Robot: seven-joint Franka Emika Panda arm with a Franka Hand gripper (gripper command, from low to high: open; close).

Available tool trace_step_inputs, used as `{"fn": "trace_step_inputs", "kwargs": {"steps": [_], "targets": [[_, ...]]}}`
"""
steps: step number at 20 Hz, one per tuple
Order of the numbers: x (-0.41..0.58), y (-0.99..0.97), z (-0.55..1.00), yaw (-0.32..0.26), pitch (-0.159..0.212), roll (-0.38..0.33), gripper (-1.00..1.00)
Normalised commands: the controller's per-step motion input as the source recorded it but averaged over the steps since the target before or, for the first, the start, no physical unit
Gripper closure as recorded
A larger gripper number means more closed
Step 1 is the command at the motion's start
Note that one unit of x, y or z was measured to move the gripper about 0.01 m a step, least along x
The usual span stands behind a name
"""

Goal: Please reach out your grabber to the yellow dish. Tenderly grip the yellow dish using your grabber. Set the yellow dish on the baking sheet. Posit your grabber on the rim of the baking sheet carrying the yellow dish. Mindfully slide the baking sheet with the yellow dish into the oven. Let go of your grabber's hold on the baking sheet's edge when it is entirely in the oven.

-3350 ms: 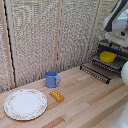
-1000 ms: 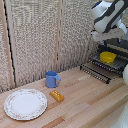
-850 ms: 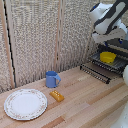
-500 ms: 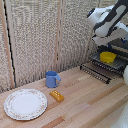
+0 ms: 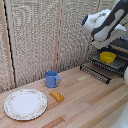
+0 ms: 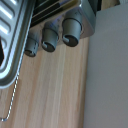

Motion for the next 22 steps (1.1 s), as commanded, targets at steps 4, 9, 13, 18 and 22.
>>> {"fn": "trace_step_inputs", "kwargs": {"steps": [4, 9, 13, 18, 22], "targets": [[0.024, 0.01, -0.07, 0.264, 0.125, -0.227, -1.00], [0.381, 0.35, 0.03, 0.210, 0.087, -0.094, -1.00], [0.491, 0.63, 0.12, 0.141, 0.107, 0.000, -1.00], [0.163, 0.52, 0.05, 0.173, 0.224, -0.057, -1.00], [-0.149, 0.07, -0.05, 0.183, 0.321, -0.213, -1.00]]}}
